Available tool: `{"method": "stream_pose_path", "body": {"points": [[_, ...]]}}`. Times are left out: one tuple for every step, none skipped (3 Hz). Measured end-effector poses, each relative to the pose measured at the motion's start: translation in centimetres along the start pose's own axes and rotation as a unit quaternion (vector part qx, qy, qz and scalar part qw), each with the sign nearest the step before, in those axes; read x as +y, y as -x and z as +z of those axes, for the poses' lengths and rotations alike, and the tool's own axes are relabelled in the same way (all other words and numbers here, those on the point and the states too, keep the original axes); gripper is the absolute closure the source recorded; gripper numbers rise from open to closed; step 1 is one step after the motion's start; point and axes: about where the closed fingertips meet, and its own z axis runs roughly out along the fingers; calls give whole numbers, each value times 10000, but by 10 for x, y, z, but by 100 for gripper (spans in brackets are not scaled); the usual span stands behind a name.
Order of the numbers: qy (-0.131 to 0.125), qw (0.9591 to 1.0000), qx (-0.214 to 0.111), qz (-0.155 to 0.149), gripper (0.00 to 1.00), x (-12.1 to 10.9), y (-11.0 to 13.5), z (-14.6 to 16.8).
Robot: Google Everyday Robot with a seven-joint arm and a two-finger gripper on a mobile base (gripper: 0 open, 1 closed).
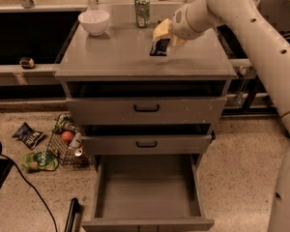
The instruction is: Pick rxbar blueberry from bottom drawer and place on counter
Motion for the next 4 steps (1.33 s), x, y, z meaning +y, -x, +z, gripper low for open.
{"method": "stream_pose_path", "body": {"points": [[42,9998,-143,89,35,7,3,9],[24,9996,-249,138,12,10,6,16],[0,9994,-308,176,0,12,7,21],[0,9994,-308,177,0,12,7,21]]}}
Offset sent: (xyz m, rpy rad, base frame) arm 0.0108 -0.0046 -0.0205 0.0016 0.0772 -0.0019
